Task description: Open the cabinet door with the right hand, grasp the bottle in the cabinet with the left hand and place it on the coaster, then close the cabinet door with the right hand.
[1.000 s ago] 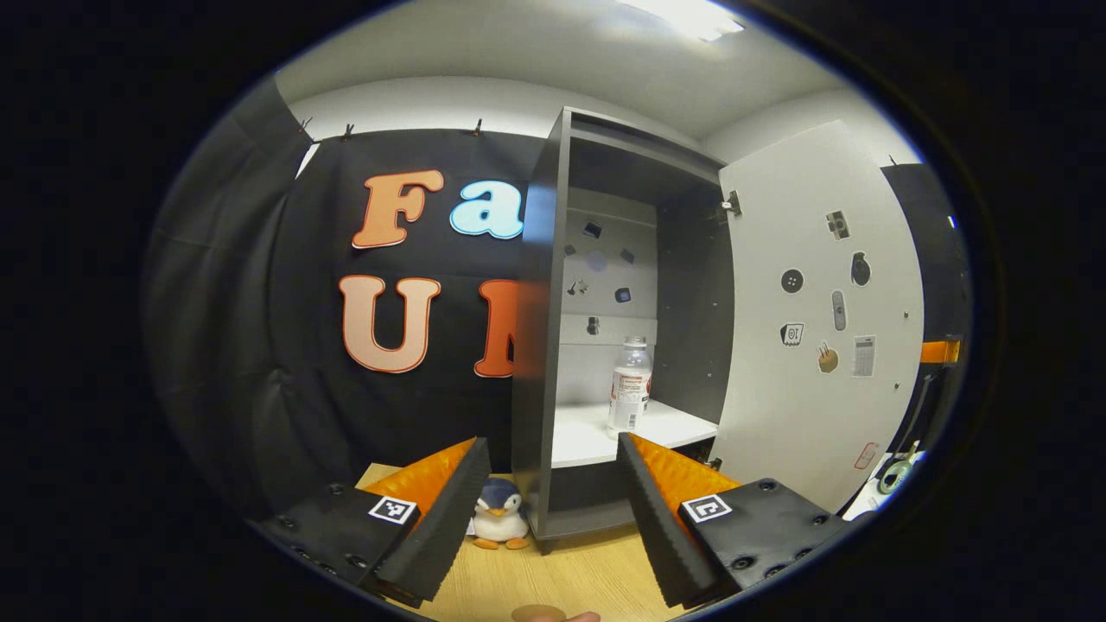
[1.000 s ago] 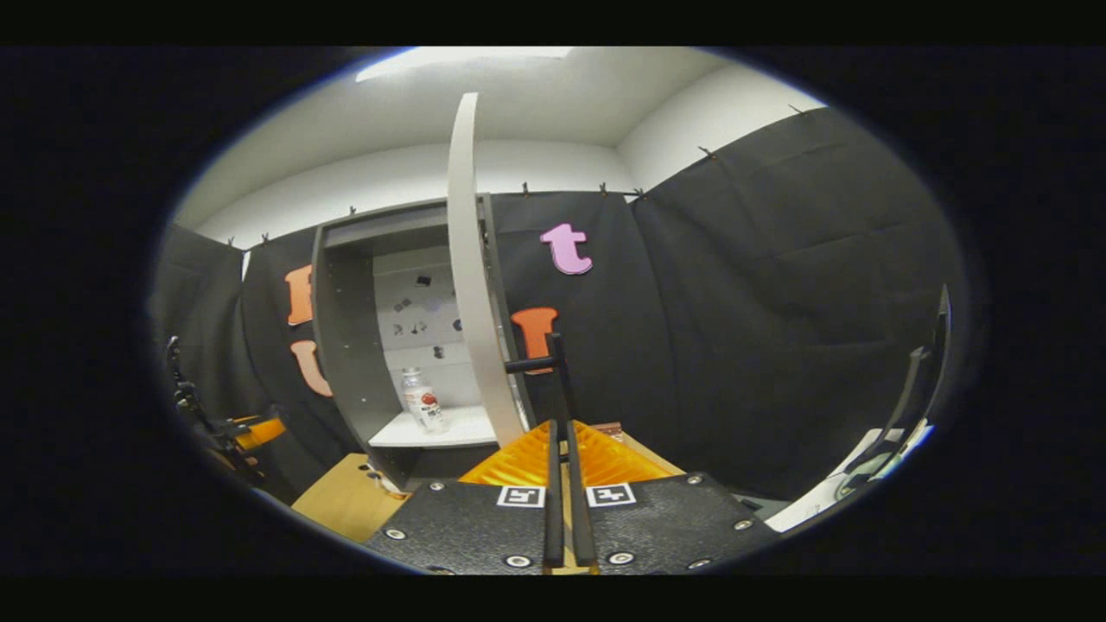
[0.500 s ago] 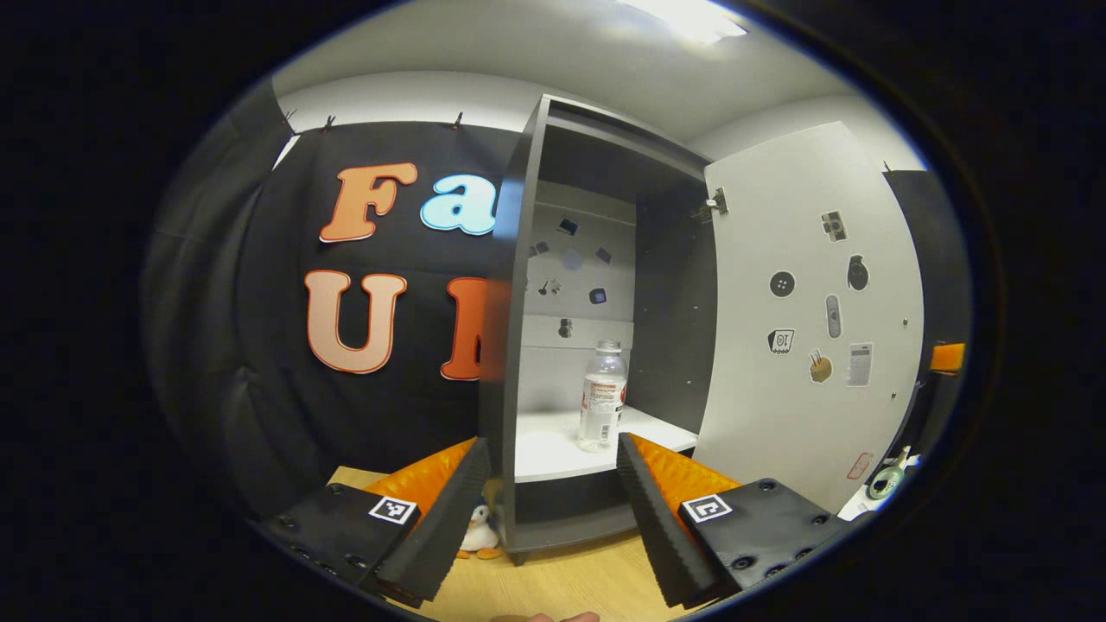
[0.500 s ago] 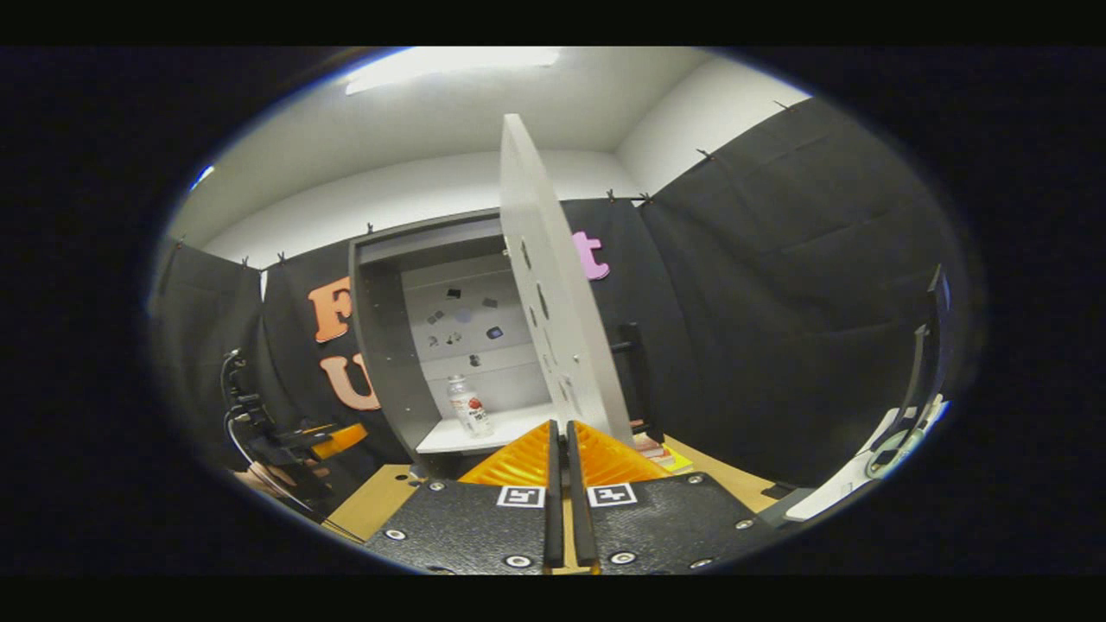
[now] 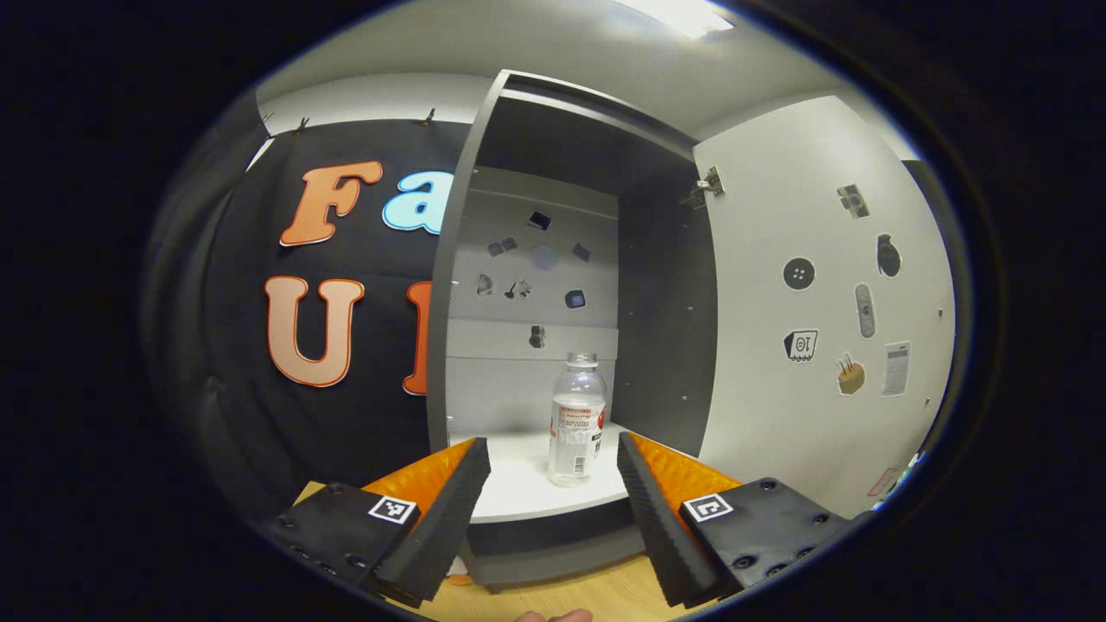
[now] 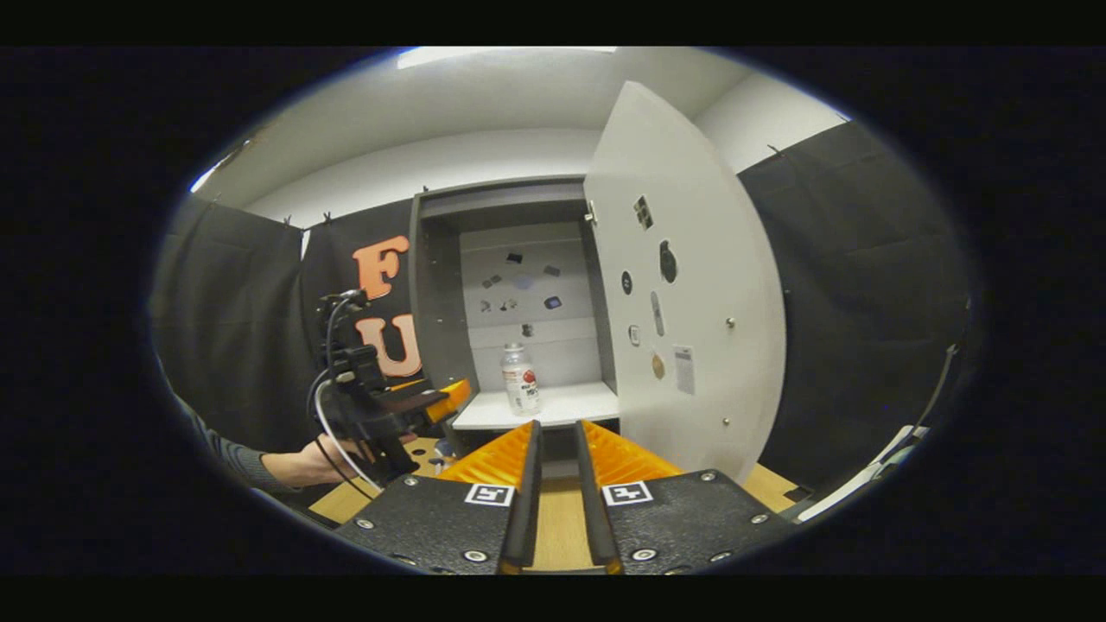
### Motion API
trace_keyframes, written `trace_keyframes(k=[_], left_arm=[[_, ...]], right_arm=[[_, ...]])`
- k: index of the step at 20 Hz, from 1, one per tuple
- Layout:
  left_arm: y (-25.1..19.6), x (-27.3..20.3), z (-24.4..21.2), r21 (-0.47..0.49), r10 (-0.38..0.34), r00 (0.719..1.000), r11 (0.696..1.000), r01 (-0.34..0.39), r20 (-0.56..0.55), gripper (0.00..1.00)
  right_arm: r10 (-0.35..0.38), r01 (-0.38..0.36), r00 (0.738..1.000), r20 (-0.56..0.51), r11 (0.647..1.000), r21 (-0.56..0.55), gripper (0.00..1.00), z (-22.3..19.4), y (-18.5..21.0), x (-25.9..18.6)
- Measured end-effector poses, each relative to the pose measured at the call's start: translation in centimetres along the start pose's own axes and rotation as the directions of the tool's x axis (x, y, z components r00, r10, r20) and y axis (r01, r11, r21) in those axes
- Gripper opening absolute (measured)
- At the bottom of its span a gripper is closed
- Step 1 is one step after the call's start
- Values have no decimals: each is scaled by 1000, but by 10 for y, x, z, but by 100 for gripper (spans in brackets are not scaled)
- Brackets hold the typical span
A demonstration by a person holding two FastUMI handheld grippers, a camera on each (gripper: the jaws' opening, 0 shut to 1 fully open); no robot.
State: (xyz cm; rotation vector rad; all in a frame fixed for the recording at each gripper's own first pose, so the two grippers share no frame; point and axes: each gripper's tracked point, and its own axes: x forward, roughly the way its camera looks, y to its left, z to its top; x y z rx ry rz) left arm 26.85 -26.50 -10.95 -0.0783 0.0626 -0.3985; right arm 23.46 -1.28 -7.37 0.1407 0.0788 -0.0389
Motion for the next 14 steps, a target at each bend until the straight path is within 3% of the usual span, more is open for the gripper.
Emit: trace_keyframes(k=[2,3,5,13,14], left_arm=[[-5,19,-2,7,-1,1000,1000,1,4,96],[-8,29,-3,14,-1,1000,1000,1,2,96],[-14,50,-11,16,-5,1000,1000,5,-11,96],[-26,112,-31,33,5,999,999,-4,-33,96],[-26,120,-34,35,10,999,999,-8,-38,96]], right_arm=[[13,-13,1000,-24,1000,-4,29,-12,6,17],[19,-19,999,-34,1000,0,27,-16,8,25],[22,-22,998,-53,1000,-4,41,-23,4,40],[73,-70,994,-83,996,47,43,-33,-5,90],[81,-76,993,-87,996,52,40,-34,-6,96]])
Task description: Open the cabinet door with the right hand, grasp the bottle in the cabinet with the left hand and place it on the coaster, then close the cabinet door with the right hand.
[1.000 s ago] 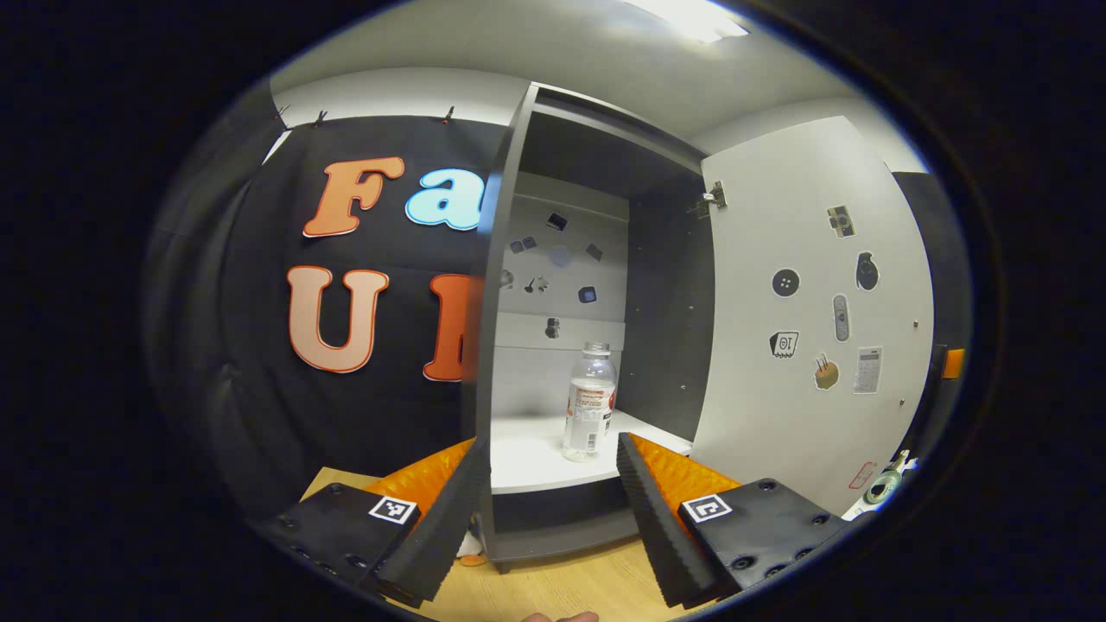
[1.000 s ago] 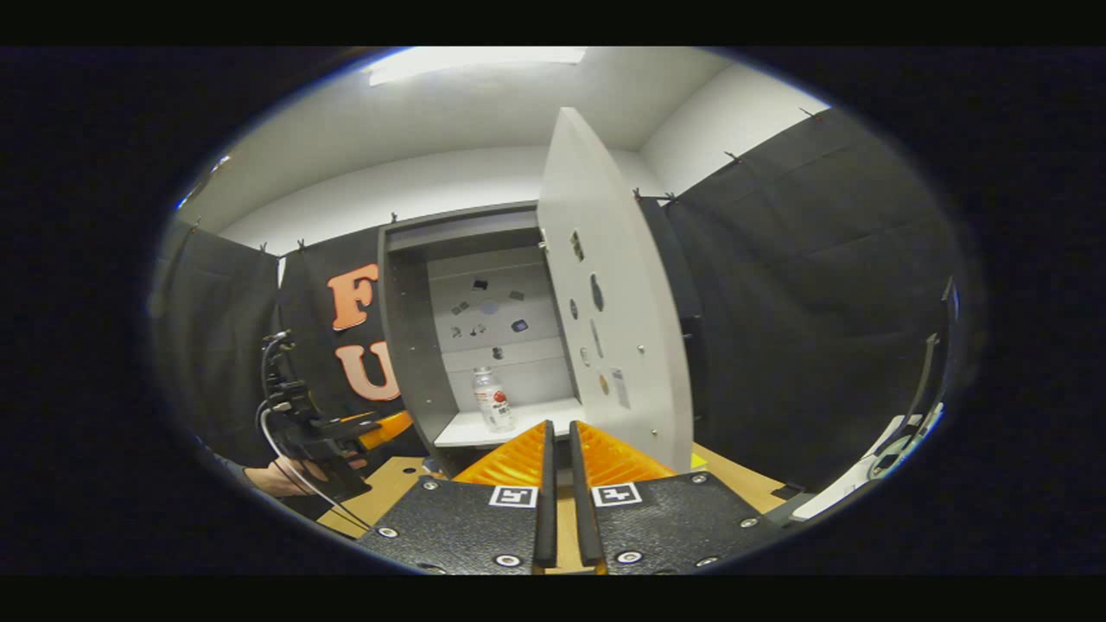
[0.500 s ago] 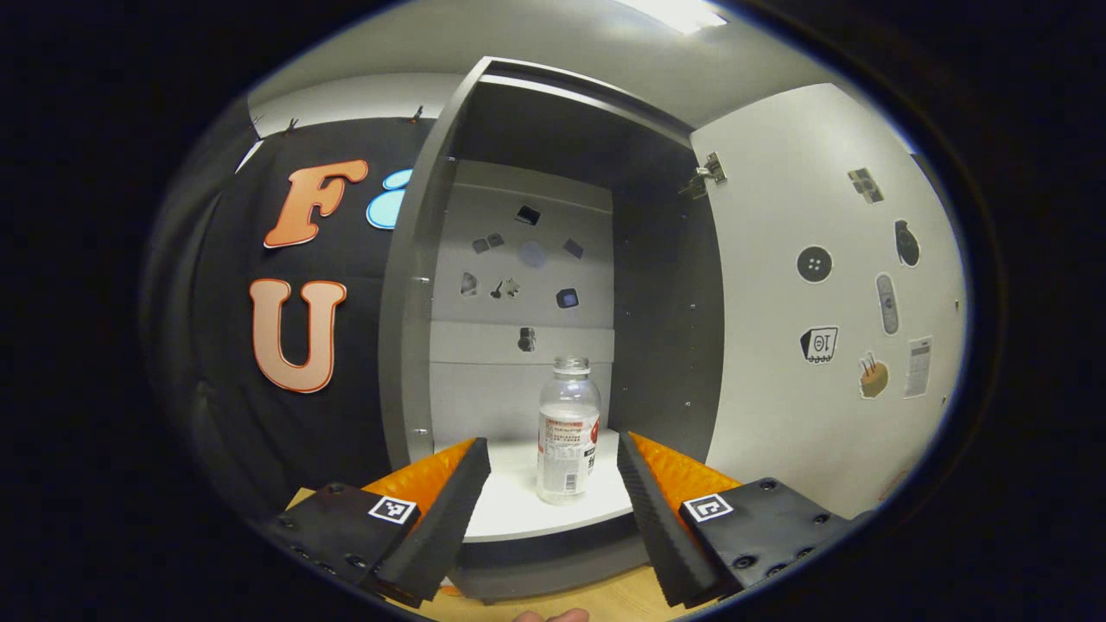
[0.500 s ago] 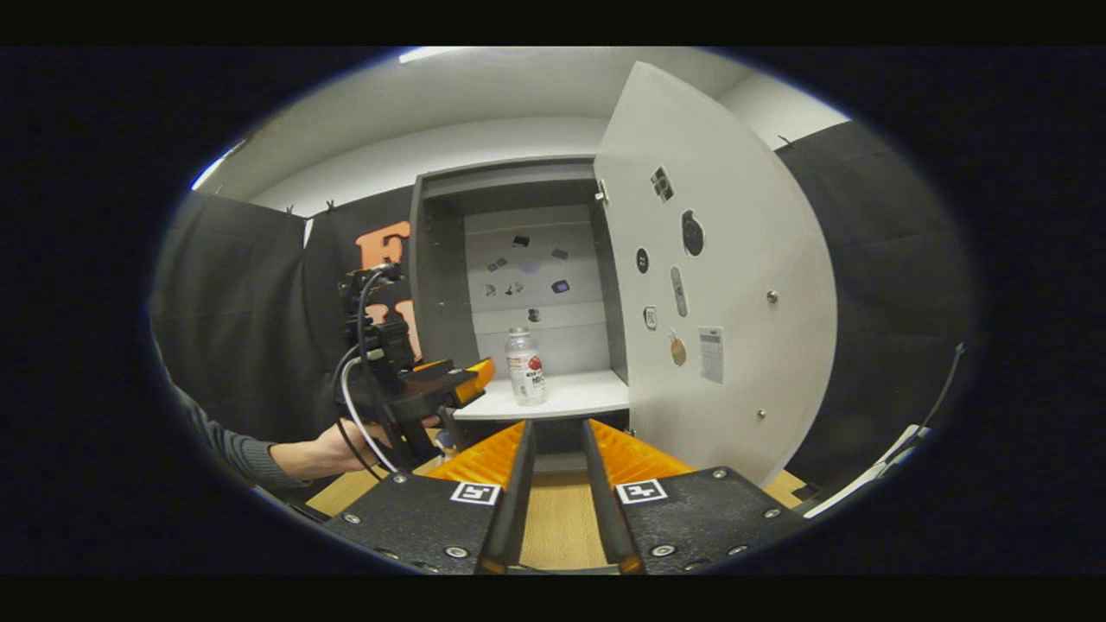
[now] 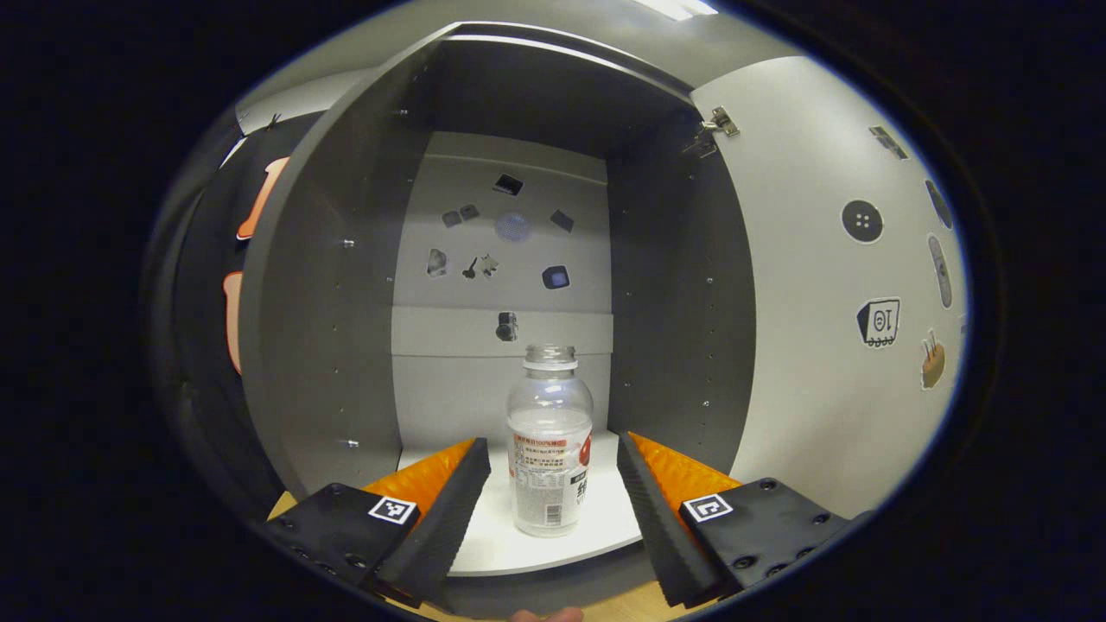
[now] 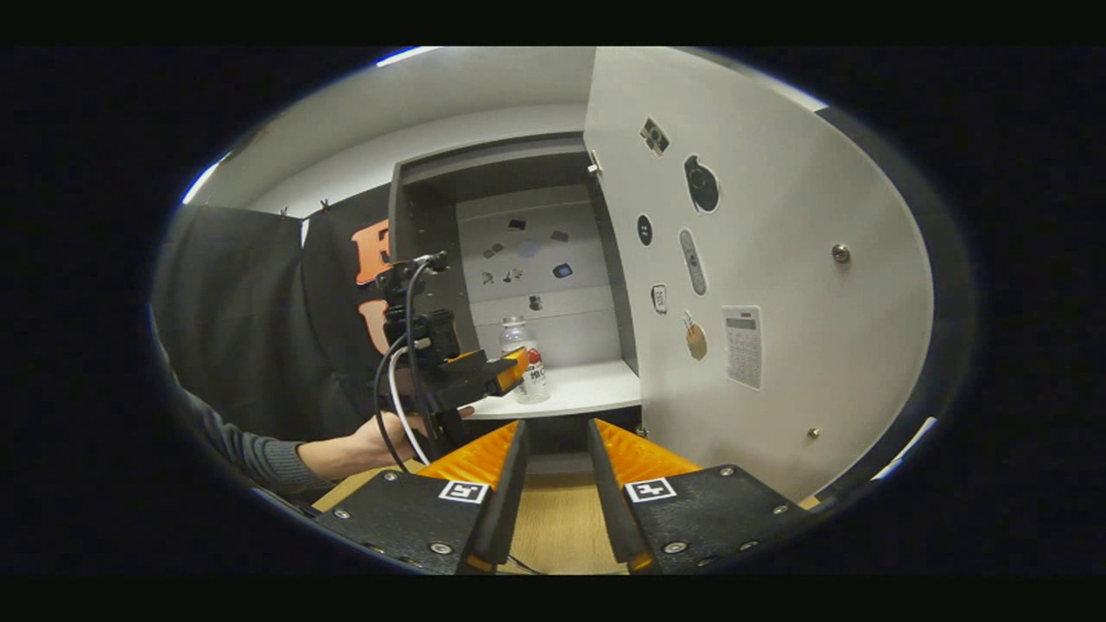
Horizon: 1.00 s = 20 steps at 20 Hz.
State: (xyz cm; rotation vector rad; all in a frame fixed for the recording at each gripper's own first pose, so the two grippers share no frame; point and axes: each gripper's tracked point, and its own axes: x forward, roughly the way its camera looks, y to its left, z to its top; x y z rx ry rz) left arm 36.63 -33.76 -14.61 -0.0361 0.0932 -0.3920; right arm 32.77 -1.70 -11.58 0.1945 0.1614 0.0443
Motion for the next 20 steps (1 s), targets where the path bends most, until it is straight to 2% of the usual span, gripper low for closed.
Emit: trace_keyframes(k=[1,6,9,12,13,15,20], left_arm=[[0,8,-1,3,4,1000,1000,-4,-3,96],[2,37,-10,28,20,1000,999,-19,-15,96],[-1,45,-16,36,23,999,999,-22,-27,96],[1,44,-11,33,28,1000,999,-28,-10,94],[1,45,-11,31,24,1000,999,-24,-10,89],[2,39,-11,30,22,1000,999,-22,-17,84],[8,11,-1,11,20,1000,1000,-20,-1,86]], right_arm=[[4,-4,1000,-7,1000,2,44,-1,-2,5],[-33,34,999,9,999,-30,45,3,-18,18],[-8,9,1000,19,1000,-25,47,10,-12,18],[-15,16,1000,14,999,-40,47,8,-14,17],[-14,15,1000,12,999,-44,47,8,-12,18],[-5,6,1000,10,999,-43,47,6,-7,16],[1,0,1000,12,999,-55,47,5,9,6]])
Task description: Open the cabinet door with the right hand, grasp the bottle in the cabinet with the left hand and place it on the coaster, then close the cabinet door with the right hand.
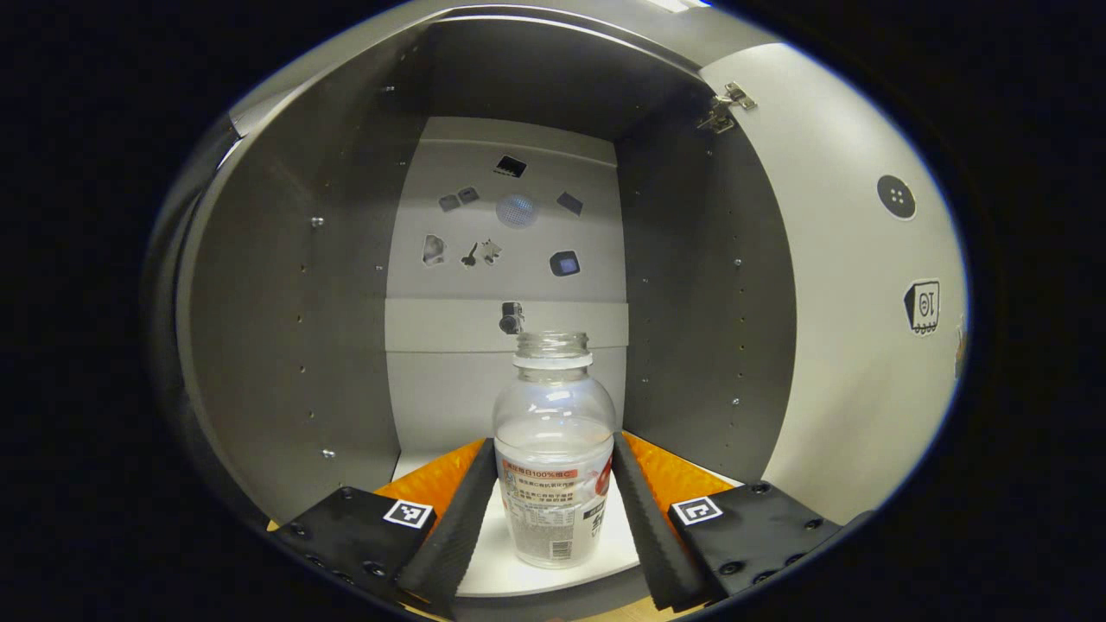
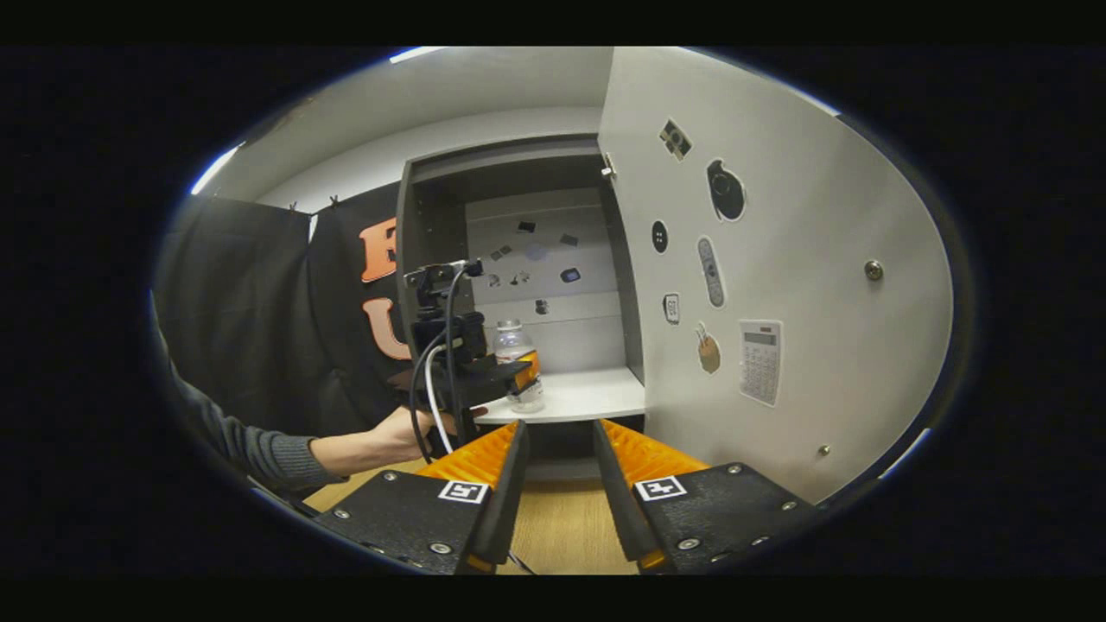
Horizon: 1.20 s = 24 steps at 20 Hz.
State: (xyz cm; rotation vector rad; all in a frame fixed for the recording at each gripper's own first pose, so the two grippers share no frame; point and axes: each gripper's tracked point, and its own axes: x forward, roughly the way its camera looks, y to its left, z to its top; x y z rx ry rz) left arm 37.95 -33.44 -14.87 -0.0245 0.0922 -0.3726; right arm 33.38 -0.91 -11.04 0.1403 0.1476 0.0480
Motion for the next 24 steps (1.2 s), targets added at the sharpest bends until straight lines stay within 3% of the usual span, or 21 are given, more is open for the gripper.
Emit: trace_keyframes(k=[6,11,24], left_arm=[[9,-64,14,11,-12,999,1000,12,44,86],[36,-124,-2,-1,29,999,1000,-29,39,86],[55,-239,-122,92,43,996,995,-37,-74,86]], right_arm=[[-4,4,1000,-13,1000,-26,47,-9,25,-19],[0,0,1000,-19,1000,-18,48,-22,51,-38],[13,-10,996,-90,999,35,47,-58,86,-66]])
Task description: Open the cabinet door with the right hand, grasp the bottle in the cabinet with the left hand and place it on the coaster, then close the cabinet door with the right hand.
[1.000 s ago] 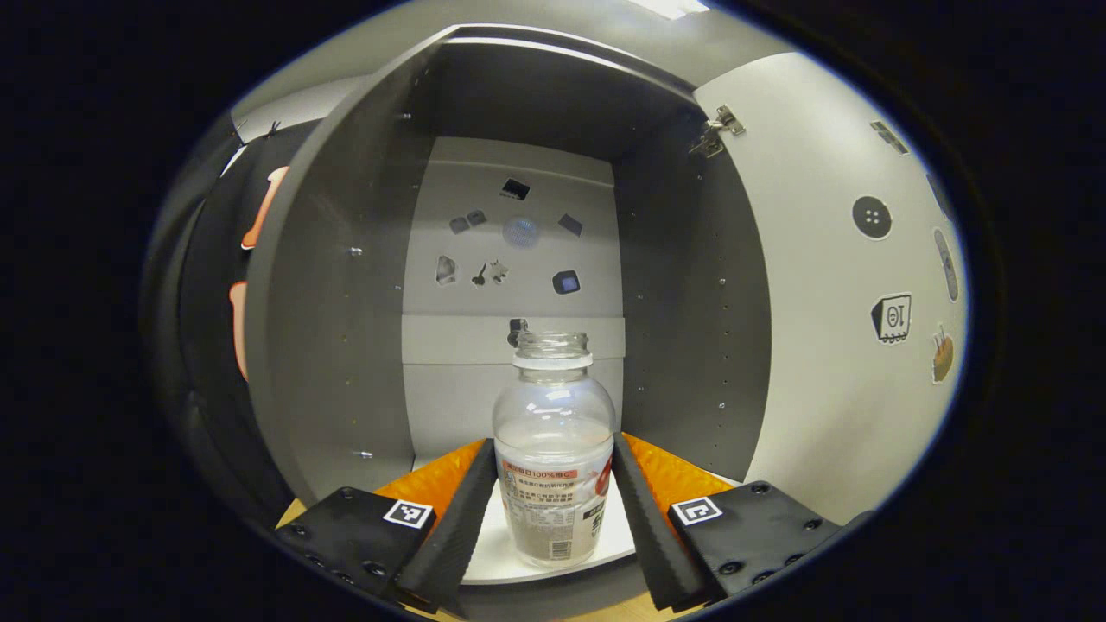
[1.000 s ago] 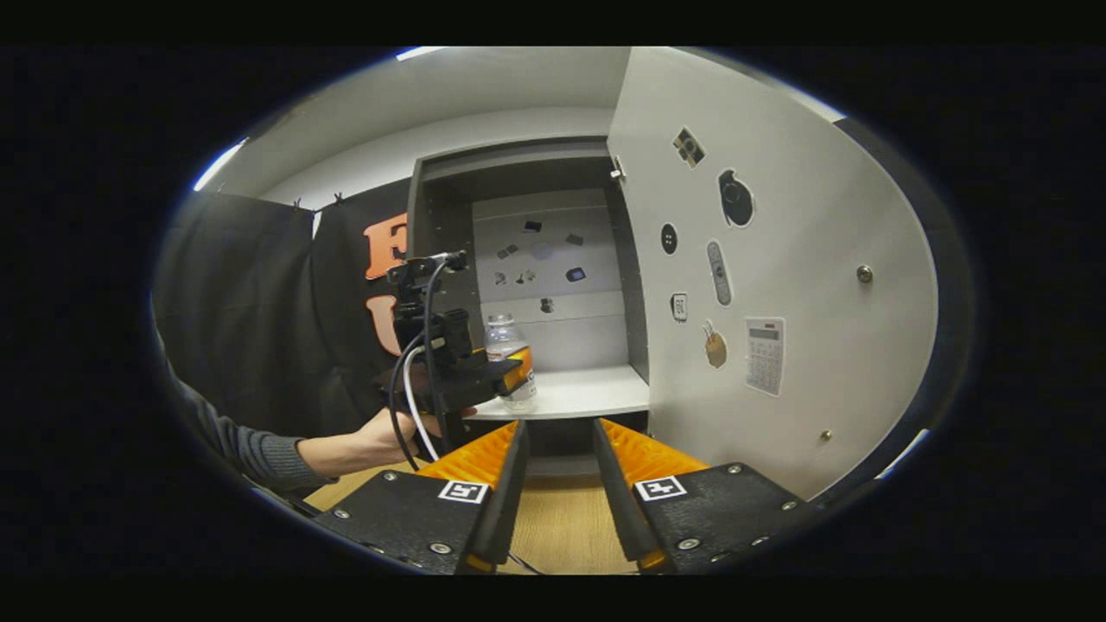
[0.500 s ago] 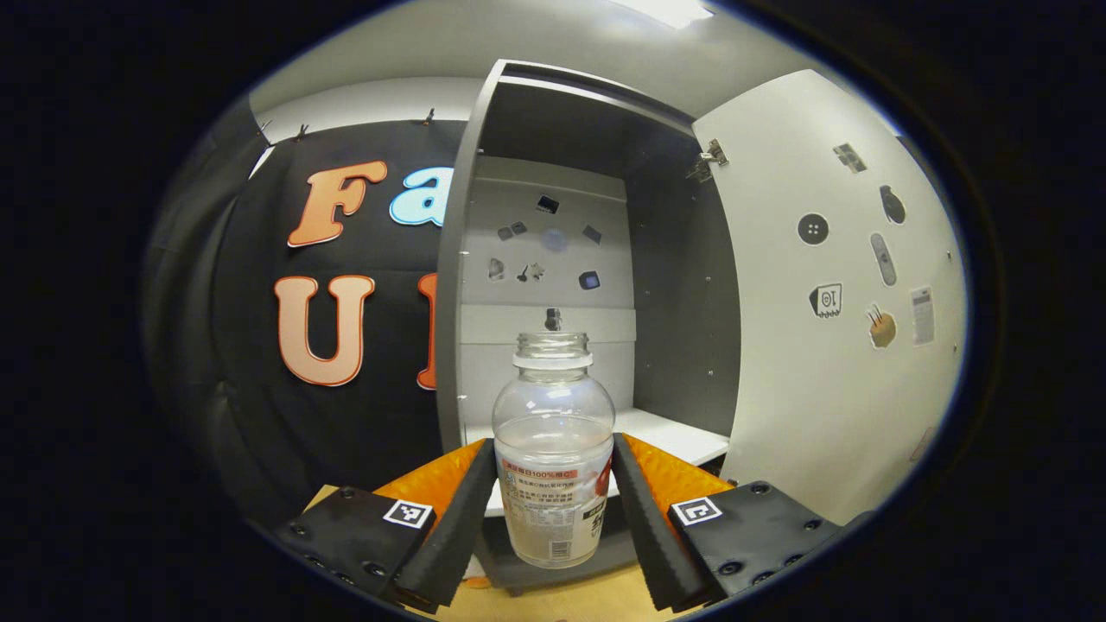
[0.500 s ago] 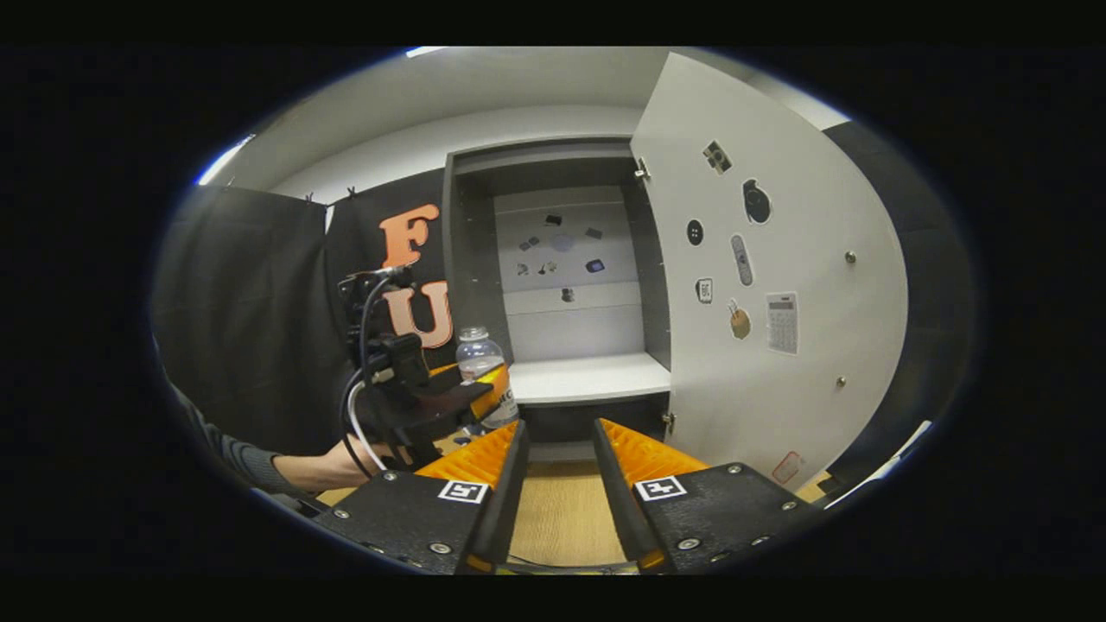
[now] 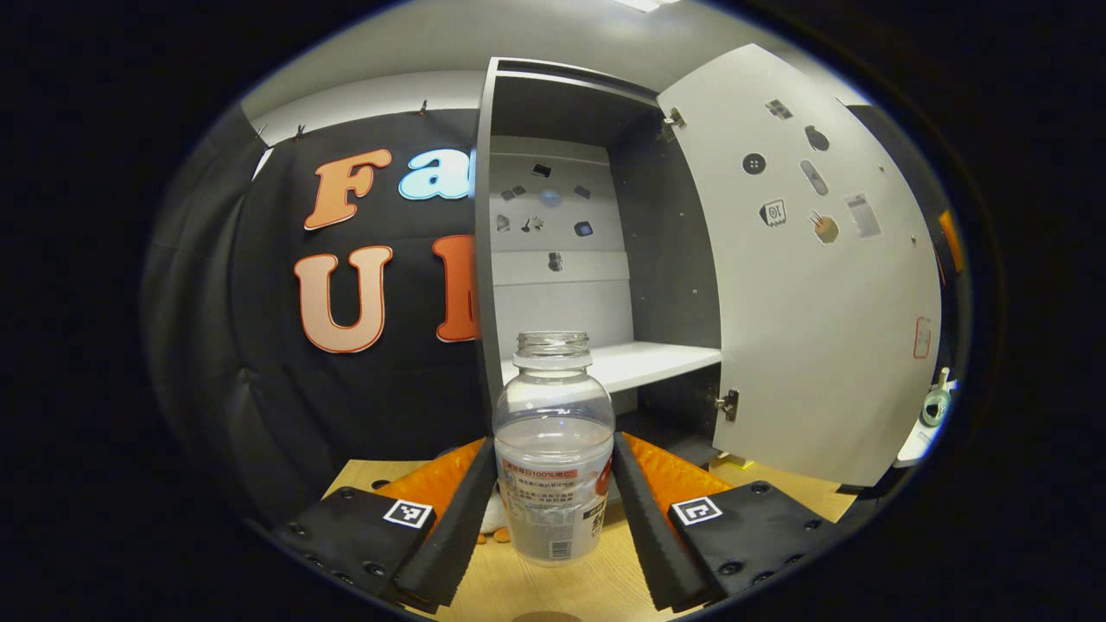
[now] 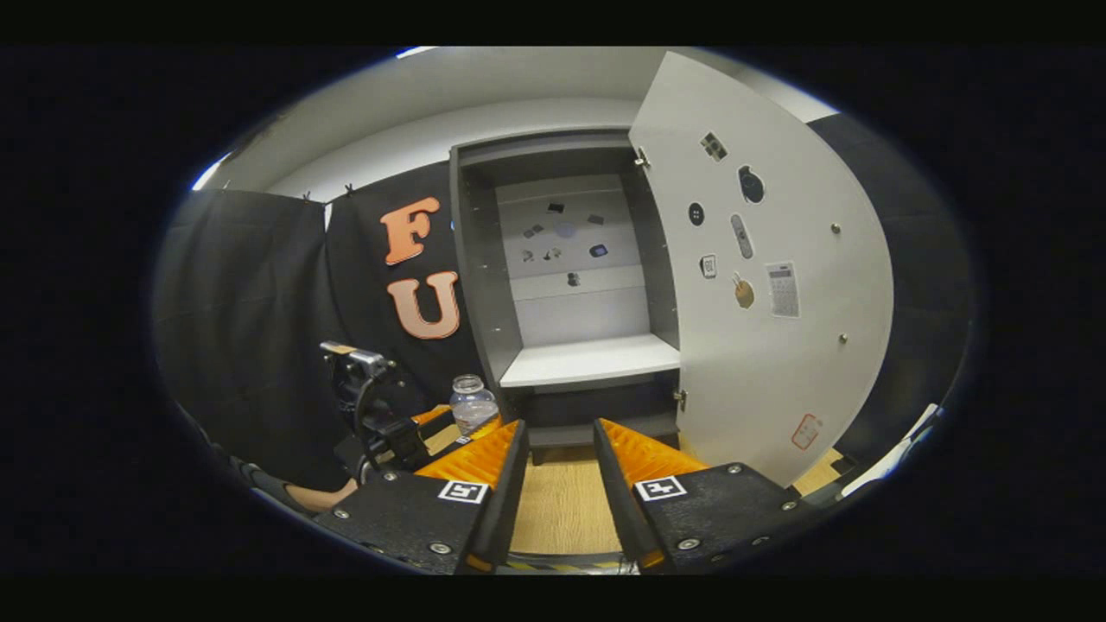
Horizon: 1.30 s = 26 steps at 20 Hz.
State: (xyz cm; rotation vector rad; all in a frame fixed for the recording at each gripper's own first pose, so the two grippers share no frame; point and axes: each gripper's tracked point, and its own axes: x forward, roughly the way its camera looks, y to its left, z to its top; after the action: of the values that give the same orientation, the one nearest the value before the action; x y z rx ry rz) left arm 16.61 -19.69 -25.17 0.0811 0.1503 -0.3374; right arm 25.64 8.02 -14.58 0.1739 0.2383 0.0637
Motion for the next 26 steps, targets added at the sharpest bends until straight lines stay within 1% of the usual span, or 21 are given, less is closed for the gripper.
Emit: trace_keyframes(k=[3,10,12,13,16,22,26], left_arm=[[2,-9,-31,-2,14,999,1000,-14,-38,85],[0,-26,-94,-17,10,993,1000,-12,-115,86],[-3,-27,-109,-18,8,992,1000,-10,-125,87],[-3,-27,-116,-13,8,991,1000,-10,-134,86],[-2,-28,-140,-18,15,985,1000,-18,-169,86],[5,-35,-175,-43,33,973,998,-44,-230,86],[10,-36,-192,-42,44,966,997,-57,-255,86]], right_arm=[[-3,3,999,-37,1000,4,47,-12,-1,0],[7,-3,995,-97,999,38,49,-31,-4,4],[4,-1,993,-118,1000,30,49,-36,-8,6],[-3,7,992,-129,1000,27,49,-39,-12,8],[-3,9,988,-152,999,43,49,-43,-18,9],[-13,23,977,-212,999,43,49,-60,-27,15],[5,6,972,-236,999,45,49,-66,-24,19]])
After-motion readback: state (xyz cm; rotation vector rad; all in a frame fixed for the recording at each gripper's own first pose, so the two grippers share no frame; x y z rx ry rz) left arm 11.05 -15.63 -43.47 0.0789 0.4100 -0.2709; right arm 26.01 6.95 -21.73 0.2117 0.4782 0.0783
